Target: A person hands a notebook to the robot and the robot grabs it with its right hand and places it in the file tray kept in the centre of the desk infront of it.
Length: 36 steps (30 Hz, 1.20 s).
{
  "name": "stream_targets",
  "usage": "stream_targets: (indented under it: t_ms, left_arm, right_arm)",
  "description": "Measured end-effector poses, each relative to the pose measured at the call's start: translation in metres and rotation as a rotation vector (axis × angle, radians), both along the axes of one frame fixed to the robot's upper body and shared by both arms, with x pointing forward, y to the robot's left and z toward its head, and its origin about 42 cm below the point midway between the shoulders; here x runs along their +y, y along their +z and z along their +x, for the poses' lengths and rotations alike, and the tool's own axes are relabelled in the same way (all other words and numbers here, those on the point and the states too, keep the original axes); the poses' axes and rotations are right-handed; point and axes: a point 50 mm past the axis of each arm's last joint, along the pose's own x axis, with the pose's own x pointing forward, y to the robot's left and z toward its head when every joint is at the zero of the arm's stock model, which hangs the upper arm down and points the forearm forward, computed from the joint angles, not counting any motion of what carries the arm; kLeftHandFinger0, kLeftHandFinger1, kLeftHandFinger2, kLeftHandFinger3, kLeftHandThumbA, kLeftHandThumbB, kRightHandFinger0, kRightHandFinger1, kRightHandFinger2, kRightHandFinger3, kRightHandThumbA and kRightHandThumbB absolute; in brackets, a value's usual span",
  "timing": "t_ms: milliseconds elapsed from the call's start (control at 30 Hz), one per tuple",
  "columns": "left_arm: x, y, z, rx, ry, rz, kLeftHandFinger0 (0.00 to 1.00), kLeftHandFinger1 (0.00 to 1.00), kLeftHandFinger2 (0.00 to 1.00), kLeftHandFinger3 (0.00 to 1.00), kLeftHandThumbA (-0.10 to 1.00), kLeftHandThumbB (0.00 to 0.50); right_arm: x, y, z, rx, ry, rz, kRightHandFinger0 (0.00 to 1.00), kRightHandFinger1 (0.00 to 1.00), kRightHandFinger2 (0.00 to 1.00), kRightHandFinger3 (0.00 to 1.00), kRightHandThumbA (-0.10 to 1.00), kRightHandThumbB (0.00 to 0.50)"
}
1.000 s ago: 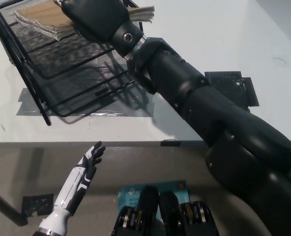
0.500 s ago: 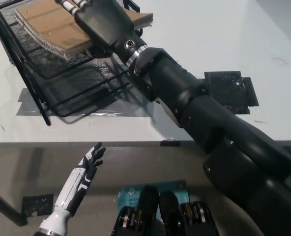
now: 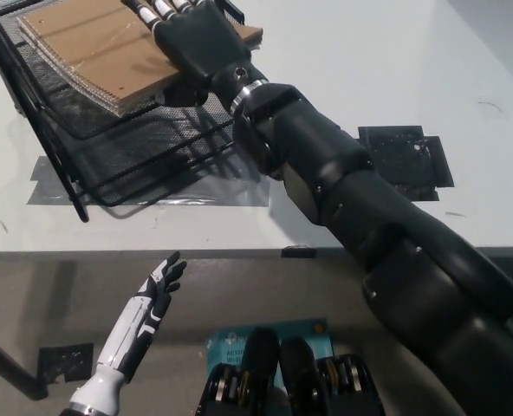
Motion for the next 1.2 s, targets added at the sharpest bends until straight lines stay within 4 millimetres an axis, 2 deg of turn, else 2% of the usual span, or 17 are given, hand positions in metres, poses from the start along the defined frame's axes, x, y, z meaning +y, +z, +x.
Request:
stream_targets:
  t_ms: [67, 200, 367, 467, 567, 600, 633, 667, 700, 733, 767, 800, 867, 967, 1033, 1167, 1200]
  left_arm:
    - [0.0, 0.0, 0.0, 0.001, -0.001, 0.0, 0.95, 1.0, 1.0, 1.0, 1.0, 0.5]
    - [-0.001, -0.001, 0.0, 0.002, -0.004, 0.001, 1.0, 1.0, 1.0, 1.0, 1.0, 0.5]
    - [-0.002, -0.001, 0.0, 0.006, -0.007, 0.001, 0.96, 1.0, 1.0, 1.0, 1.0, 0.5]
    - [-0.002, -0.001, 0.0, 0.007, -0.008, 0.001, 0.94, 1.0, 1.0, 1.0, 1.0, 0.5]
    - [-0.003, -0.001, 0.0, 0.009, -0.008, 0.002, 0.97, 1.0, 1.0, 1.0, 1.0, 0.5]
    - [-0.003, -0.001, 0.0, 0.01, -0.008, 0.002, 0.97, 1.0, 1.0, 1.0, 1.0, 0.5]
    - [-0.003, -0.001, 0.0, 0.01, -0.008, 0.002, 0.94, 1.0, 1.0, 1.0, 1.0, 0.5]
    - [-0.003, -0.001, 0.0, 0.01, -0.008, 0.002, 0.94, 1.0, 1.0, 1.0, 1.0, 0.5]
    - [-0.003, -0.001, 0.0, 0.011, -0.008, 0.002, 0.93, 1.0, 1.0, 1.0, 1.0, 0.5]
    - [-0.003, -0.001, 0.0, 0.011, -0.008, 0.002, 0.92, 1.0, 1.0, 1.0, 1.0, 0.5]
    - [-0.003, -0.001, 0.0, 0.011, -0.008, 0.002, 0.92, 1.0, 1.0, 1.0, 1.0, 0.5]
    - [-0.003, -0.001, 0.0, 0.012, -0.008, 0.002, 0.92, 1.0, 1.0, 1.0, 1.0, 0.5]
    - [-0.003, -0.001, 0.0, 0.012, -0.008, 0.002, 0.92, 1.0, 1.0, 1.0, 1.0, 0.5]
    - [-0.003, -0.001, 0.0, 0.013, -0.008, 0.002, 0.93, 1.0, 1.0, 1.0, 1.0, 0.5]
    - [-0.003, -0.001, 0.0, 0.013, -0.008, 0.002, 0.93, 1.0, 1.0, 1.0, 1.0, 0.5]
    - [-0.003, -0.001, 0.001, 0.013, -0.009, 0.003, 0.92, 1.0, 1.0, 1.0, 1.0, 0.5]
    - [-0.004, -0.001, 0.001, 0.012, -0.01, 0.003, 0.93, 1.0, 1.0, 1.0, 1.0, 0.5]
  right_arm:
    - [0.0, 0.001, 0.001, 0.025, -0.003, 0.005, 1.0, 1.0, 1.0, 1.0, 0.74, 0.5]
    - [-0.001, 0.005, 0.002, 0.087, -0.005, 0.016, 1.0, 1.0, 1.0, 1.0, 0.72, 0.5]
    - [-0.002, 0.008, 0.002, 0.164, -0.006, 0.021, 1.0, 1.0, 1.0, 1.0, 0.59, 0.5]
    - [-0.004, 0.008, 0.001, 0.205, -0.005, 0.025, 1.0, 1.0, 1.0, 1.0, 0.65, 0.5]
    - [-0.007, 0.009, -0.001, 0.248, 0.0, 0.027, 1.0, 1.0, 1.0, 1.0, 0.62, 0.5]
    - [-0.008, 0.01, -0.001, 0.255, 0.002, 0.028, 1.0, 1.0, 1.0, 1.0, 0.63, 0.5]
    - [-0.01, 0.01, -0.002, 0.265, 0.002, 0.028, 1.0, 1.0, 1.0, 1.0, 0.7, 0.5]
    - [-0.011, 0.012, -0.002, 0.276, 0.004, 0.029, 1.0, 1.0, 1.0, 1.0, 0.7, 0.5]
    - [-0.014, 0.013, -0.003, 0.293, 0.005, 0.032, 1.0, 1.0, 1.0, 1.0, 0.65, 0.5]
    - [-0.016, 0.013, -0.003, 0.303, 0.006, 0.033, 1.0, 1.0, 1.0, 1.0, 0.81, 0.5]
    - [-0.017, 0.015, -0.003, 0.313, 0.007, 0.035, 1.0, 1.0, 1.0, 1.0, 0.82, 0.5]
    - [-0.021, 0.017, -0.003, 0.328, 0.007, 0.04, 1.0, 1.0, 1.0, 1.0, 0.92, 0.5]
    - [-0.028, 0.025, -0.005, 0.352, 0.013, 0.056, 1.0, 1.0, 1.0, 1.0, 0.96, 0.5]
    - [-0.036, 0.034, -0.005, 0.372, 0.017, 0.08, 1.0, 1.0, 1.0, 1.0, 0.98, 0.5]
    - [-0.049, 0.045, -0.005, 0.398, 0.019, 0.113, 1.0, 1.0, 1.0, 1.0, 0.88, 0.5]
    - [-0.069, 0.053, -0.005, 0.45, 0.029, 0.17, 1.0, 1.0, 1.0, 1.0, 0.9, 0.5]
    - [-0.071, 0.053, -0.005, 0.459, 0.03, 0.177, 1.0, 1.0, 1.0, 1.0, 0.86, 0.5]
